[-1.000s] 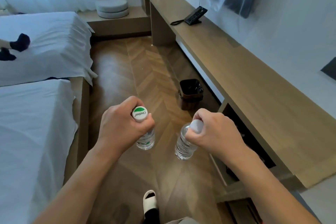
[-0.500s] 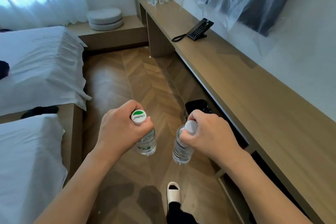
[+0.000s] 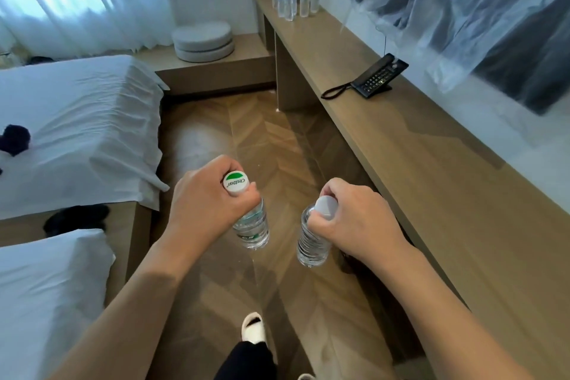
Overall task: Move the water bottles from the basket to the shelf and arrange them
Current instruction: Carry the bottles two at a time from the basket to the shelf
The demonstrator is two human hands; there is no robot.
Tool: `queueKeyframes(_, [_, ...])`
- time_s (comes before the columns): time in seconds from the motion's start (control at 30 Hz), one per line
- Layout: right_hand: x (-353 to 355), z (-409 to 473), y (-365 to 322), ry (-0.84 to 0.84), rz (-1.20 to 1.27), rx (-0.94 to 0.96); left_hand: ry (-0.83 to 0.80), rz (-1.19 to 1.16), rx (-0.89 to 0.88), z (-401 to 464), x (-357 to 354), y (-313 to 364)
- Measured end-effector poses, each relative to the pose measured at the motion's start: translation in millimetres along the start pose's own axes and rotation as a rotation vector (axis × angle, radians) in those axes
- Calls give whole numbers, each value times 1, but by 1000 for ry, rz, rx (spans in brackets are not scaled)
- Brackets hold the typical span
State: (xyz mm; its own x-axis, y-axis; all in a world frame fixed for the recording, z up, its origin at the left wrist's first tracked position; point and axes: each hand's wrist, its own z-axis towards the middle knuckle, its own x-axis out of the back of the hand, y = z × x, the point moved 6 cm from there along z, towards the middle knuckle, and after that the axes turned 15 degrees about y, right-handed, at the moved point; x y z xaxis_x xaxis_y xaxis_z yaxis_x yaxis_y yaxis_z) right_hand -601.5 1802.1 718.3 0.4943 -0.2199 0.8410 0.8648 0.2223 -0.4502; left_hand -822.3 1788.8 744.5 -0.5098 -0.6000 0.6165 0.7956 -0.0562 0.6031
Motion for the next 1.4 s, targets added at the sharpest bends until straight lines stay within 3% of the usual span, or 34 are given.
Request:
queueKeyframes(0.23, [-62, 108, -7, -10, -21, -69, -56, -85, 25, 100, -57, -59])
queueKeyframes(0.47, [-111, 222, -36, -8, -43, -109, -96, -157, -72, 218, -97, -101])
queueKeyframes(0.87, [-198, 408, -46, -10, -41, -124, -120, -81, 49, 384, -184, -183])
queueKeyframes(1.4, [-285, 729, -28, -2, -58, -49, -128, -74, 5, 673, -343, -239])
